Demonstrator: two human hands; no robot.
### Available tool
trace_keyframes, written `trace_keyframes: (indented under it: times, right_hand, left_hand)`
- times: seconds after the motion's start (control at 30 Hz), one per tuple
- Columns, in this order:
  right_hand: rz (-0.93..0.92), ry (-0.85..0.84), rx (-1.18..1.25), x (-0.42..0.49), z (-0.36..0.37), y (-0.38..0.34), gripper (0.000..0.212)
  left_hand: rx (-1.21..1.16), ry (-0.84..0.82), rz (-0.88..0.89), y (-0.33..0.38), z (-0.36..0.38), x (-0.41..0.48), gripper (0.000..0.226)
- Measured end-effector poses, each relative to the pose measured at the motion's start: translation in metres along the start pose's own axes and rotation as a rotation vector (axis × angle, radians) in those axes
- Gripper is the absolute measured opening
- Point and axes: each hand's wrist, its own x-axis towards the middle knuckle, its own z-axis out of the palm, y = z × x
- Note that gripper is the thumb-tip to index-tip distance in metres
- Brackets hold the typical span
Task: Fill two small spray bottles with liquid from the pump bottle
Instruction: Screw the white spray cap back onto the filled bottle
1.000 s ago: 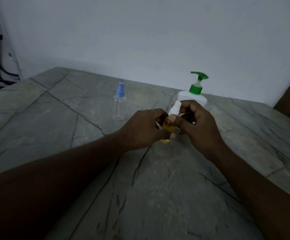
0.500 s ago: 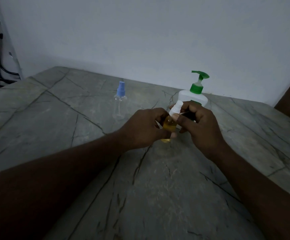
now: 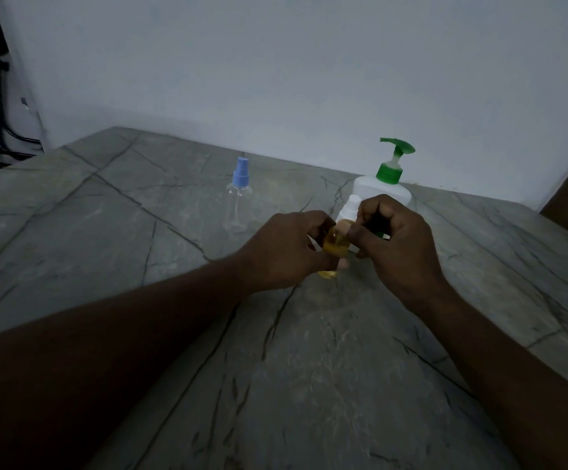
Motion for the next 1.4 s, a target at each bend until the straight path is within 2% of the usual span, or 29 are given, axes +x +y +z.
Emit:
trace_keyframes:
  times: [0.4,0.57,0.7,0.9,1.07,1.4]
  right_hand:
    - [0.018,-0.042,0.079,-0.0022,-0.003,0.0019,0.029]
    - [0.019,-0.04,0.011,-0.0008,-0.0001,0.0014,0.014]
    - [0.051,-0.038,0.003,-0.0005,-0.0003,0.0007,0.023]
    - [0.07,-0.066,0.101,-0.003,-0.0012,-0.0005,0.042]
    - [0.033,-0.026,0.052,-0.0021,0.0005,-0.0006,0.021]
    - [0.033,0.005,0.088,-0.0024,0.0045,-0.0015,0.024]
  left_hand:
    - [-0.027,0.006,0.001,-0.0013,0.0011,-0.0007,0.034]
    - [-0.025,0.0,-0.001,-0.0019,0.0018,0.0001,0.038]
    - [-0.002,-0.003,-0.003,-0.0027,0.0027,0.0006,0.045]
    - [-0.018,-0.005,-0.007,-0.0022,0.0025,0.0003,0.038]
    - [-0.02,-0.013,-0.015,-0.0009,0.0019,-0.0005,0.036]
    - [-0.017,-0.013,-0.029,0.0009,0.0029,-0.0016,0.037]
